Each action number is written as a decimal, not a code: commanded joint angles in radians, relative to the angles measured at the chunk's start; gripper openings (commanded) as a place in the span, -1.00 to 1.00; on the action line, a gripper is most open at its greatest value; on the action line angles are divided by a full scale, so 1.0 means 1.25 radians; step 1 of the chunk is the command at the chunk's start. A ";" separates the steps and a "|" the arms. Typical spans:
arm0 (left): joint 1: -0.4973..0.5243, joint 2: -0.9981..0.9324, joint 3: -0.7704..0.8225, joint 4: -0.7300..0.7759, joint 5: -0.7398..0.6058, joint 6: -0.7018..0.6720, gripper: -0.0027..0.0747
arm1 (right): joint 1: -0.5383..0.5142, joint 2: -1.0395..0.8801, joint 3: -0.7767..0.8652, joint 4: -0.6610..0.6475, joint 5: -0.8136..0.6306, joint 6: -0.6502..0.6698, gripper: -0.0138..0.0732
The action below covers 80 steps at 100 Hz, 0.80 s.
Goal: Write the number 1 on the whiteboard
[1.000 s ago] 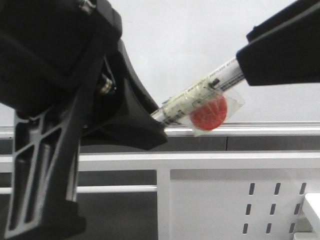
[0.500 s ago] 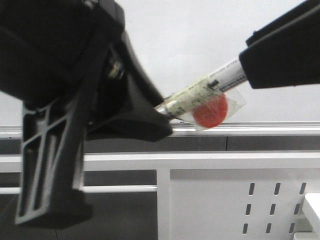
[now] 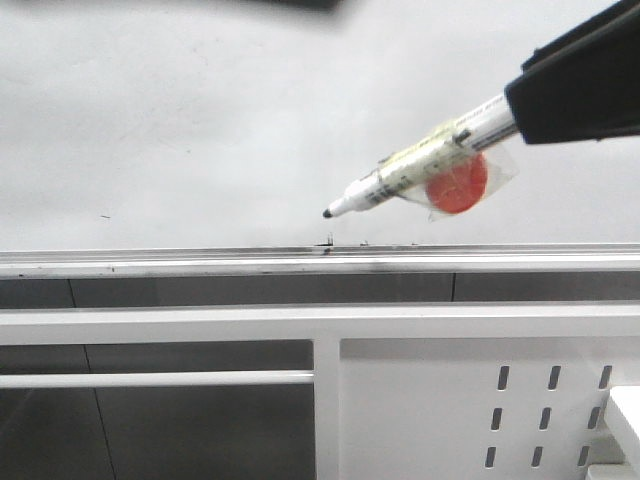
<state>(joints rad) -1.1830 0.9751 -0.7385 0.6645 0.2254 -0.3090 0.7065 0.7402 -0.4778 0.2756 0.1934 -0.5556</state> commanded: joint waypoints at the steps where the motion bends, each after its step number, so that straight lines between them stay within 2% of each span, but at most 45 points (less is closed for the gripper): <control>1: -0.004 -0.074 -0.013 -0.002 -0.015 -0.018 -0.96 | -0.007 -0.026 -0.028 0.005 -0.065 -0.003 -0.85; 19: 0.010 -0.194 0.011 -0.004 0.055 -0.132 -0.98 | -0.007 -0.062 -0.028 -0.057 -0.031 -0.003 -0.85; 29: 0.016 -0.259 0.047 0.055 0.054 -0.201 -0.98 | -0.007 -0.062 -0.028 -0.074 -0.029 -0.003 -0.85; 38: 0.016 -0.311 0.082 0.172 0.065 -0.330 -0.98 | -0.007 -0.062 -0.028 -0.050 -0.040 -0.002 -0.85; 46: 0.016 -0.346 0.110 0.296 0.123 -0.464 -0.98 | -0.007 -0.062 -0.028 -0.019 -0.079 -0.002 -0.84; 58: 0.016 -0.376 0.154 0.481 0.202 -0.666 -0.98 | -0.007 -0.062 -0.028 -0.019 -0.155 -0.002 -0.84; 69: 0.016 -0.379 0.190 0.665 0.244 -0.851 -0.98 | -0.007 -0.059 -0.028 -0.019 -0.155 -0.002 -0.84; 80: 0.016 -0.376 0.209 0.700 0.318 -0.929 -0.98 | -0.007 -0.051 -0.028 -0.019 -0.159 -0.002 -0.85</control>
<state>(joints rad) -1.1641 0.4987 -0.4659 1.4251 0.5644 -1.3645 0.7031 0.6648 -0.4778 0.2487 0.0901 -0.5556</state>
